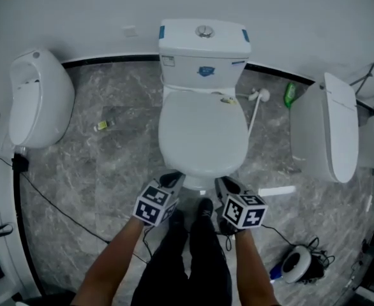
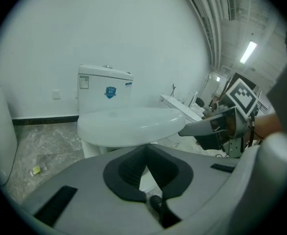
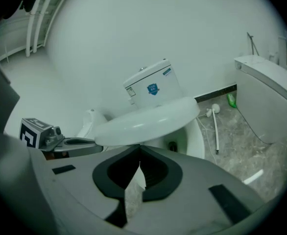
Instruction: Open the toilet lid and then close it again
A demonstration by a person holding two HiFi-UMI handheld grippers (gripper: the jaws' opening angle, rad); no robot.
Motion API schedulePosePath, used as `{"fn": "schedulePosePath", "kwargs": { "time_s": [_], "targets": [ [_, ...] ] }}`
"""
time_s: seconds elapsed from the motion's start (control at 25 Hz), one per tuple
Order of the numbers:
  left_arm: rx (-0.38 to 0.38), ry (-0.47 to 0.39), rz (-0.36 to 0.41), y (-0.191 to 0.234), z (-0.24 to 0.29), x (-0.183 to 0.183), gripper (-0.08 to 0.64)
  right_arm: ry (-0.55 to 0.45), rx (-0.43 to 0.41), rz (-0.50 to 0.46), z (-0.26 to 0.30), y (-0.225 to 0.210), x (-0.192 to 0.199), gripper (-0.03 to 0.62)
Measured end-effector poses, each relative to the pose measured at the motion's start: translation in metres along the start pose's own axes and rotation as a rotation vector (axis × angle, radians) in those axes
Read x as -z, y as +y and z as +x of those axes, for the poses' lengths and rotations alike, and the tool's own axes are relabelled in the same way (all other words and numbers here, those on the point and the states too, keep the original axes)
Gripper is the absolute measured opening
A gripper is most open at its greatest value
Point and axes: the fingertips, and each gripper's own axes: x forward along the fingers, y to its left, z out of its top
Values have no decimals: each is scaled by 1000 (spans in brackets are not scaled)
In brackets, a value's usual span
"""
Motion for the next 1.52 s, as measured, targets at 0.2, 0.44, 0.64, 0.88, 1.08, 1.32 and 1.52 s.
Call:
{"fn": "schedulePosePath", "kwargs": {
  "time_s": [0.2, 0.44, 0.64, 0.88, 1.08, 1.32, 1.52],
  "targets": [
    [-48, -55, 23, 5, -10, -36, 9, -40, -4, -28, -6, 14, -39, 11],
    [-109, -80, 20, 12, -15, -79, 9, -69, -8, -83, -12, 27, -83, 11],
    [-153, -104, 4, 18, -17, -112, 9, -80, -42, -122, -14, 34, -118, 11],
    [-226, -132, -16, 39, -20, -148, 9, -84, -105, -164, -10, 43, -161, 11],
    [-271, -136, -22, 49, -20, -172, 9, -99, -144, -169, -2, 47, -201, 11],
    [-324, -107, -48, 57, -11, -180, 9, -114, -181, -160, 11, 48, -244, 11],
    [-331, -108, -74, 59, -7, -188, 9, -111, -187, -146, 25, 42, -273, 11]
  ]
}}
